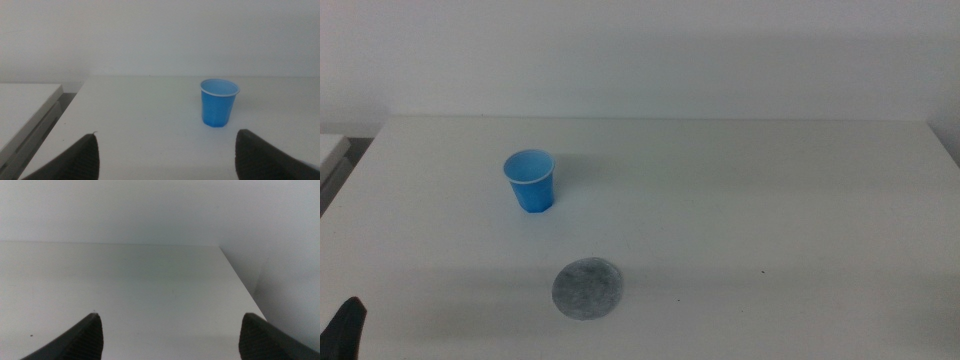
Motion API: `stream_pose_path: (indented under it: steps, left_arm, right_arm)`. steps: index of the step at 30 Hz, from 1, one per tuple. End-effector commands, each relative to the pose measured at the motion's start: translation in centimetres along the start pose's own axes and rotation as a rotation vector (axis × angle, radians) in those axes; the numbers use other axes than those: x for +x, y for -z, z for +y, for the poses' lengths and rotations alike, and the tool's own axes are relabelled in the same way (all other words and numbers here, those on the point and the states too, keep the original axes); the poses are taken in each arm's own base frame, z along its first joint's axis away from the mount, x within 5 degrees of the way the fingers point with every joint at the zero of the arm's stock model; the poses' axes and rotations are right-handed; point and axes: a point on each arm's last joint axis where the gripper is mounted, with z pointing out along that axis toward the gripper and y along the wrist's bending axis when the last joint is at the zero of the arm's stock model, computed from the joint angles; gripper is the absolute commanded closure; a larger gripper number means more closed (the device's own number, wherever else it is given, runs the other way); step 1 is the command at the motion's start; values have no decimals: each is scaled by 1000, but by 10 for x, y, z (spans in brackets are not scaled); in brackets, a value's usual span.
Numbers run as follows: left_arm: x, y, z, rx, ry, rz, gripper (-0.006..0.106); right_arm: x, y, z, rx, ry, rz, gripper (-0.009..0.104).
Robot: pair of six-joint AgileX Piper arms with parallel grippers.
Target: Place an empty cup on a cup mat.
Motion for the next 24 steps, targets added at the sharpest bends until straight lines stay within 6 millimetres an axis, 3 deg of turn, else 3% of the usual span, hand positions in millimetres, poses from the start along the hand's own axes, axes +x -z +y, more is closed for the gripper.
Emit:
stream_pose_path:
  steps: [1, 15, 18, 21, 22, 24]
  left_arm:
    - [-1, 0, 0, 5, 12, -16, 9]
    - [-3, 0, 0, -1, -28, -31, 9]
    - [-3, 1, 1, -15, -42, 41, 9]
    - [-48, -4, -1, -28, -15, 180, 9]
    - [-84, -11, -2, -46, -13, 317, 9]
    - [-120, -22, -3, -62, -16, 441, 9]
  right_arm:
    - [0, 0, 0, 2, 11, -8, 2]
    - [0, 0, 0, 2, 11, -8, 2]
    - [0, 0, 0, 2, 11, -8, 2]
    - [0, 0, 0, 2, 11, -8, 2]
    - [0, 0, 0, 2, 11, -8, 2]
    - [0, 0, 0, 2, 11, -8, 2]
